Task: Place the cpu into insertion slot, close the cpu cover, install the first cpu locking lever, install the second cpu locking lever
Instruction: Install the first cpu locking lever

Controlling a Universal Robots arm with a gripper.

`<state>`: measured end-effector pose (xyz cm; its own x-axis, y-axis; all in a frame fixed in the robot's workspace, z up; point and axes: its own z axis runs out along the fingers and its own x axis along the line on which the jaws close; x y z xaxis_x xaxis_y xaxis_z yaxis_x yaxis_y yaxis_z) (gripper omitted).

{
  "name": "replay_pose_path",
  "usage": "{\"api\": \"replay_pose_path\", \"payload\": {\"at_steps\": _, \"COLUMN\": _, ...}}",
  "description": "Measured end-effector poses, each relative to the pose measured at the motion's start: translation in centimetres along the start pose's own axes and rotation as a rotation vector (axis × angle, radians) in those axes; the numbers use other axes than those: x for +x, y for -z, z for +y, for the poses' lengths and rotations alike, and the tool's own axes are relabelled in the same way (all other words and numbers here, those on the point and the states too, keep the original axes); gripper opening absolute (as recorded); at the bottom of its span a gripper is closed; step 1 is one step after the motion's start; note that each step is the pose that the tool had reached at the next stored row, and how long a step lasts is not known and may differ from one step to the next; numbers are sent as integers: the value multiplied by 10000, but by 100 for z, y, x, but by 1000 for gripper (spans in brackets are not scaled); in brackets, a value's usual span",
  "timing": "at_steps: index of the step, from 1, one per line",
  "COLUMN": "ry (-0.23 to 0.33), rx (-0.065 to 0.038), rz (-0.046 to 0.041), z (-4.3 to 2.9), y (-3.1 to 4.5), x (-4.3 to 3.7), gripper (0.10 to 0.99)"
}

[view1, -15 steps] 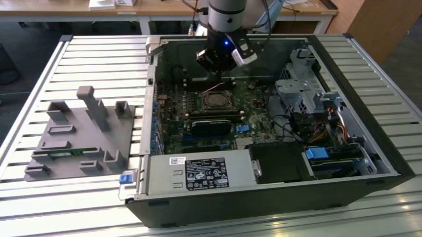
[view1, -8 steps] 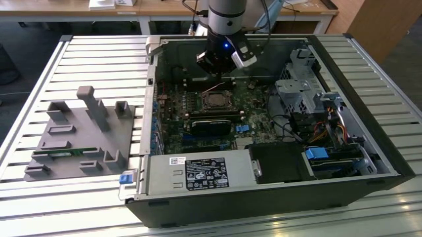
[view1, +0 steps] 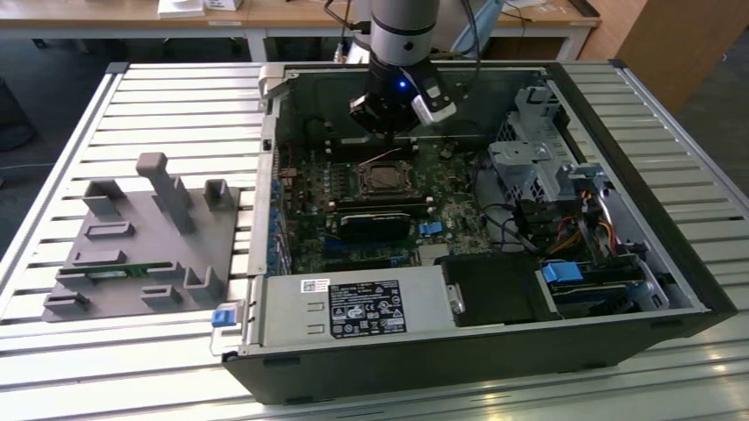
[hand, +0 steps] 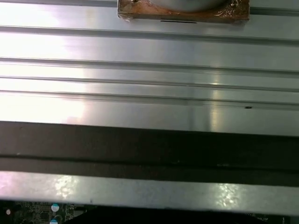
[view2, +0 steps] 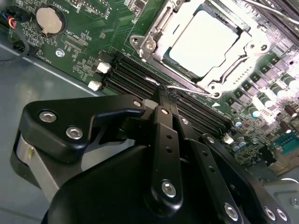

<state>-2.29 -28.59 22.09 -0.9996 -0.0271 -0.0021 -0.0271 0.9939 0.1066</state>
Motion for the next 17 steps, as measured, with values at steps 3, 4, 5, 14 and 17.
{"api": "replay_pose_path", "payload": {"at_steps": 3, "ry": -1, "rx": 0, "rz": 5, "z": -2, "y": -16, "x": -29, "gripper": 118}}
{"api": "replay_pose_path", "payload": {"at_steps": 4, "ry": -1, "rx": -1, "rz": 6, "z": -3, "y": -22, "x": -39, "gripper": 118}}
{"api": "replay_pose_path", "payload": {"at_steps": 5, "ry": 0, "rx": 1, "rz": 8, "z": -4, "y": -28, "x": -48, "gripper": 118}}
{"api": "replay_pose_path", "payload": {"at_steps": 14, "ry": -2, "rx": 5, "rz": 11, "z": -13, "y": -103, "x": -59, "gripper": 118}}
{"api": "replay_pose_path", "payload": {"at_steps": 17, "ry": -1, "rx": 11, "rz": 12, "z": -16, "y": -123, "x": -59, "gripper": 118}}
